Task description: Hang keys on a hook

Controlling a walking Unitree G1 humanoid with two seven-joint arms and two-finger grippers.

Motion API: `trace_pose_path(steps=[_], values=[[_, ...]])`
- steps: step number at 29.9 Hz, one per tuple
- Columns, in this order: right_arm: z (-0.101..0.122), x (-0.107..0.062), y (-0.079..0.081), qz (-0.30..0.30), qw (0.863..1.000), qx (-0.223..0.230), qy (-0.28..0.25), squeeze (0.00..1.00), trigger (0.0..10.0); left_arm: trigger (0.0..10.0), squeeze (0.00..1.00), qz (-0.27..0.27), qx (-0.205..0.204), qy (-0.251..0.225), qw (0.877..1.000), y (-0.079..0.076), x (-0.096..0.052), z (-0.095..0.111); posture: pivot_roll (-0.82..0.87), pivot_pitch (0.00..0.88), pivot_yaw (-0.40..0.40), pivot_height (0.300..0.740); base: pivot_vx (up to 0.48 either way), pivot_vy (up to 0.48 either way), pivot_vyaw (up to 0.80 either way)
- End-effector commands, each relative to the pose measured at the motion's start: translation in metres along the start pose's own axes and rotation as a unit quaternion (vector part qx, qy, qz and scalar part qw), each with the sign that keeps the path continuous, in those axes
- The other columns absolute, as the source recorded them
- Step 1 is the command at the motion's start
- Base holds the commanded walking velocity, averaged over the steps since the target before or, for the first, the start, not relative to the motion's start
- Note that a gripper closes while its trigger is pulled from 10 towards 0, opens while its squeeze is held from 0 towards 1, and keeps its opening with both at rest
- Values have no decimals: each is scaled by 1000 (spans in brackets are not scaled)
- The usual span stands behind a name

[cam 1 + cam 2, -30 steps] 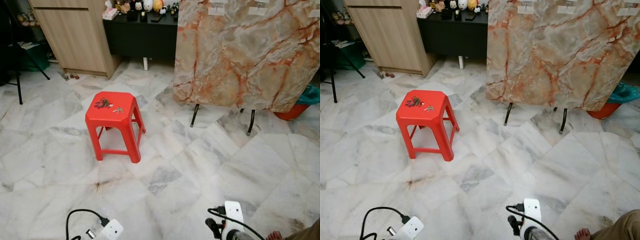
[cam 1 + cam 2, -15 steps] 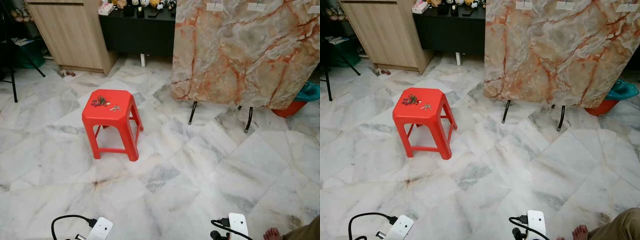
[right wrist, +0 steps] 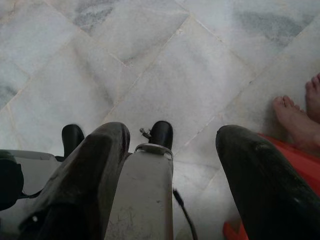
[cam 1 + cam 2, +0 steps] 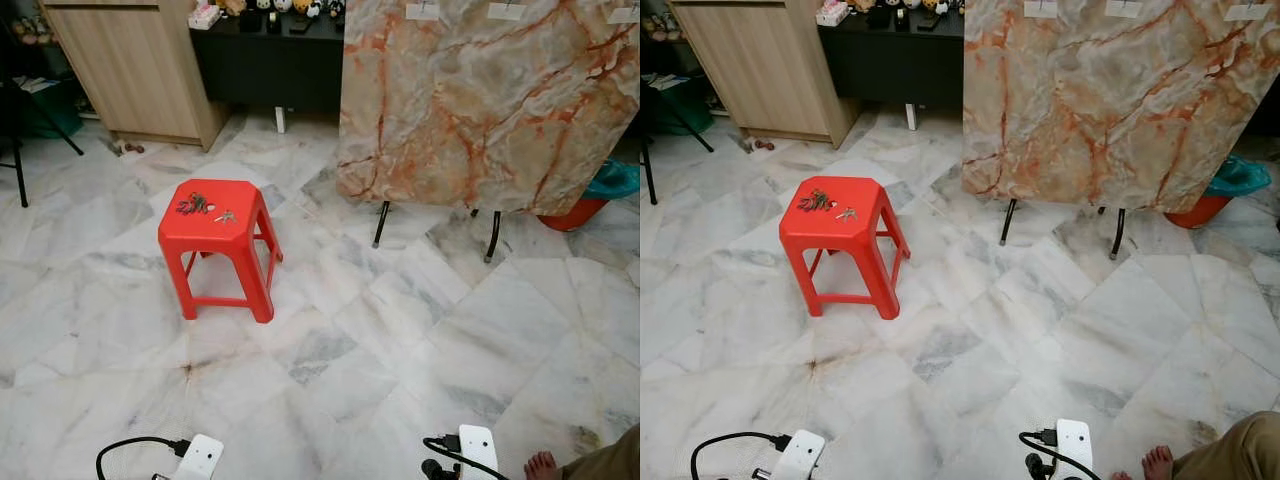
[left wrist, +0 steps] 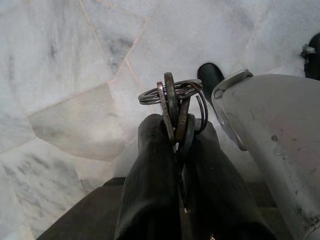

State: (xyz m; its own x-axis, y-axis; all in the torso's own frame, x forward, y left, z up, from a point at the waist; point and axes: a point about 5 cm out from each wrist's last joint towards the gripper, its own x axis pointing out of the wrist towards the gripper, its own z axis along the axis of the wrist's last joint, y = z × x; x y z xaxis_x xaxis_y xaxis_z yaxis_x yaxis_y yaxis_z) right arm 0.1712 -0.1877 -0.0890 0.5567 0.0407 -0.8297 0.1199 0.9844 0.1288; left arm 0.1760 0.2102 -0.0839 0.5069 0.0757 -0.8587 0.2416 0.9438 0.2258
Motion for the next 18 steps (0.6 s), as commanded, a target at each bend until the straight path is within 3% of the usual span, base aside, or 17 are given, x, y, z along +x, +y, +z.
trace_pose_path(steps=[1,6,18], values=[[-4,-1,-2,-3,1000,3,5,0,10000,10000,0,-2,-9,22,1000,-1,-1,-13,79,91,-33,740,0,0,0],[-4,-1,-2,-6,1000,9,4,0,10000,10000,0,-5,-11,31,999,-4,-2,-21,62,66,-25,740,0,0,0],[0,0,0,-5,1000,12,-1,0,10000,10000,0,7,-36,35,999,0,-3,-25,53,57,-23,740,302,0,0]])
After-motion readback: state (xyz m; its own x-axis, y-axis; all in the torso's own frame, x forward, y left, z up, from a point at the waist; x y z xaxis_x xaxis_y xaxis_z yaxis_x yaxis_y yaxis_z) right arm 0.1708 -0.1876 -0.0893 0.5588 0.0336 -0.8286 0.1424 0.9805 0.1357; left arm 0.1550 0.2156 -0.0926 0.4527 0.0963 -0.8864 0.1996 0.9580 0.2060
